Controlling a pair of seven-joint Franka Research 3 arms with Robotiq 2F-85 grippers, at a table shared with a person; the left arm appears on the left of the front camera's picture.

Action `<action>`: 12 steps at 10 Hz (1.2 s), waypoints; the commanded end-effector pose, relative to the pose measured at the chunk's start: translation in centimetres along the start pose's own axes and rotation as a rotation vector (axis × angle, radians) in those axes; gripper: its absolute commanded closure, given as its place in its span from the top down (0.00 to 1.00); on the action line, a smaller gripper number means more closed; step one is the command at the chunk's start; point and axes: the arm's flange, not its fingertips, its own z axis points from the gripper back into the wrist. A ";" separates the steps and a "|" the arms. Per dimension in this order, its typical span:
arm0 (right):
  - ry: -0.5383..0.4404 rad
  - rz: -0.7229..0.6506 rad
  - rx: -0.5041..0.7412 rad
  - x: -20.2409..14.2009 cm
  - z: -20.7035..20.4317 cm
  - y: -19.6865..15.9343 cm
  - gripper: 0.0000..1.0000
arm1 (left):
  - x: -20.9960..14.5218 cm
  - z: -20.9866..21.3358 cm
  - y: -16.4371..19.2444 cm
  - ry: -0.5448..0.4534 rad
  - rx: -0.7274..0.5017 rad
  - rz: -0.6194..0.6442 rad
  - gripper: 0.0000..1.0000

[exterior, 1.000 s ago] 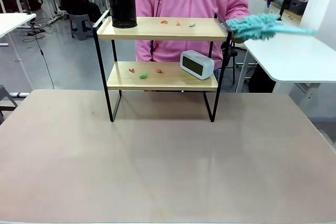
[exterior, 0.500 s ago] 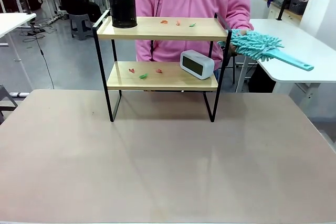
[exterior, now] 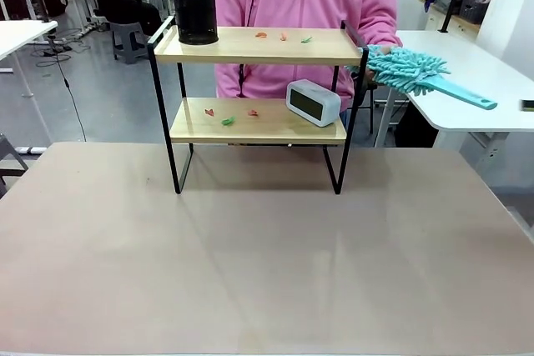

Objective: Clean the shelf.
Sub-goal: Pick up the Duster from the human.

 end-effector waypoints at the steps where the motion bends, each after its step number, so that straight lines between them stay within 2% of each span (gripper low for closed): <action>1: 0.003 -0.083 -0.025 3.6 -2.9 -0.7 1.00 | 0.0 -0.1 0.0 -0.021 -0.020 -0.023 1.00; 5: 0.060 -0.151 -0.037 5.8 -7.8 -1.2 1.00 | 0.0 -0.1 0.0 -0.021 -0.020 -0.023 1.00; 10: 0.068 -0.154 -0.064 5.8 -8.8 -1.5 1.00 | 0.0 -0.1 0.0 -0.021 -0.020 -0.023 1.00; 11: 0.072 -0.144 -0.076 5.7 -8.9 -1.4 0.43 | 0.0 -0.1 0.0 -0.021 -0.020 -0.023 1.00; 12: 0.087 -0.145 -0.069 5.6 -9.1 -1.4 0.43 | 0.0 -0.1 0.0 -0.021 -0.020 -0.023 1.00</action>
